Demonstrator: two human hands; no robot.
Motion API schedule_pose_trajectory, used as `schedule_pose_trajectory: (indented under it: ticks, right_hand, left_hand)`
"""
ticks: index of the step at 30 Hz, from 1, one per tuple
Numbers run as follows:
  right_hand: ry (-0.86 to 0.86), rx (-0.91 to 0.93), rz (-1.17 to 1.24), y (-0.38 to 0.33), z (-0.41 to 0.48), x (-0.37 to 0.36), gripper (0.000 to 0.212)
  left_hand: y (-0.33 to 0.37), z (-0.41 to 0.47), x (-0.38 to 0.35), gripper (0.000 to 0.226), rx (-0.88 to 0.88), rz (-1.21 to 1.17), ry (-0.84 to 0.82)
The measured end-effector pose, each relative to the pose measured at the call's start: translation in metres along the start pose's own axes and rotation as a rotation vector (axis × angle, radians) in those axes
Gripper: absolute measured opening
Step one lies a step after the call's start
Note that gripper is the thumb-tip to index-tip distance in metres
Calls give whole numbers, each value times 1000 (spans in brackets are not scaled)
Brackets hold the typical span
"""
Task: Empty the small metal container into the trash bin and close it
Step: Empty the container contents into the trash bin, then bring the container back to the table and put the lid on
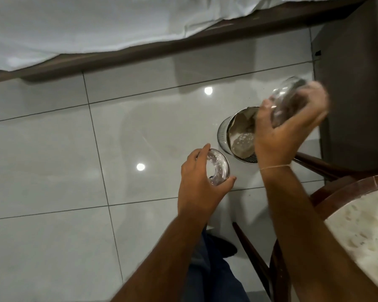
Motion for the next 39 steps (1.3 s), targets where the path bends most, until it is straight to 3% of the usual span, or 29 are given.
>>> schedule_pose_trajectory:
  ticks: [2,4,9,13,16,19,21,22,24,26,34,39]
  right_hand:
    - [-218,-189,-188,29,-16,-22,71]
    - [-269,-286,-214,57,-20,-23,68]
    - [26,-427,201,64,6,24,59]
    - [95,-683,558,77,-13,70,47]
    - [114,-894,935,89,-45,101,97]
    - [100,-961,1109,80,-74,132,109]
    - [38,-1020,1091,72,-96,148,123]
    - [37,-1029,1070,74,-106,164,116]
    - [81,-1085,1124,77,-122,189,79]
    - [117,-1126,1230,78,-134,206,65]
    - [256,-1059,1253,97,-184,305,61]
    - [360,-1086,1288,121,-226,349,71]
  left_hand:
    - [3,0,1,99,2,-12,-3]
    - [7,2,2,99,13,-26,-20]
    - [10,7,8,98,-6,-3,7]
    - [31,5,12,97,-73,-26,15]
    - [68,-6,12,98,-167,-70,-48]
    - [120,-30,-1,99,-369,-61,-230]
    - [150,-50,-12,101,-491,-25,-351]
    - [166,-63,-22,102,-541,-13,-410]
    - [192,-84,-41,103,-603,-4,-499]
    - [208,-100,-55,103,-633,-8,-567]
    - [256,-182,-138,110,-909,247,-785]
    - [261,-227,-192,109,-1016,400,-933]
Point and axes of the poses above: each hand's wrist, its own z-axis towards the middle knuckle, its own x-axis out of the back of the hand, y = z × x, the point moved 6 cm from there along z, towards the middle knuckle, and after that the axes turned 8 degrees about z, right-handed, at the moved point
